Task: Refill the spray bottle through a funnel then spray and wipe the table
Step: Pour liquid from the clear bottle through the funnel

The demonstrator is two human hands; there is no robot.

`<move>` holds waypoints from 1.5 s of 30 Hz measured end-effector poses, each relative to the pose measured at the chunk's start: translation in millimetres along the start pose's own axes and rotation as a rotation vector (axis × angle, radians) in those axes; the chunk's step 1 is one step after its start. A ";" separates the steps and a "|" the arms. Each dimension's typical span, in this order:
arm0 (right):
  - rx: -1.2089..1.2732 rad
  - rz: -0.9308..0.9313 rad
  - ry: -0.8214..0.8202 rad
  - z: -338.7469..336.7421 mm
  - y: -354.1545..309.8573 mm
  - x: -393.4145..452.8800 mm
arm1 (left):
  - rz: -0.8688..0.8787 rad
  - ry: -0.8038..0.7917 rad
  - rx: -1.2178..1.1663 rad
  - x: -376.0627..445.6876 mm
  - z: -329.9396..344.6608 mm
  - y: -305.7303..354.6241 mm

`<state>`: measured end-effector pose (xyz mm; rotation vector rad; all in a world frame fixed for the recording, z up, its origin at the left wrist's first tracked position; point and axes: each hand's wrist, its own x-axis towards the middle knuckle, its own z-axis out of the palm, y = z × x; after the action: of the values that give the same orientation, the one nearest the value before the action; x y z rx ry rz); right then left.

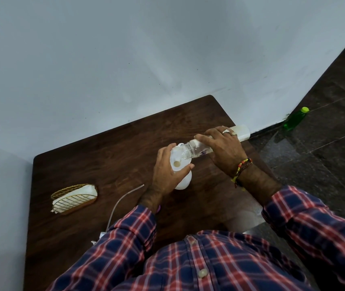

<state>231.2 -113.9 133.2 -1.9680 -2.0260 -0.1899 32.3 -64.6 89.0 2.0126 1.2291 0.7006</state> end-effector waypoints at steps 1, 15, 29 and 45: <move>-0.001 -0.001 0.001 -0.2 0.1 0.0 | 0.000 0.000 0.000 -0.2 -0.3 0.1; -0.004 -0.013 0.002 1.4 -0.2 0.6 | 0.010 0.000 0.009 -0.5 -1.7 0.3; -0.004 -0.018 0.028 3.5 1.1 -1.0 | 0.007 -0.003 0.009 -0.6 -0.7 0.7; -0.014 -0.029 0.041 5.5 1.6 -0.4 | 0.017 0.005 0.014 -1.2 -1.5 0.9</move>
<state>232.1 -112.5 127.7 -1.9285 -2.0336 -0.2492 31.2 -65.5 90.5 2.0358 1.2244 0.7075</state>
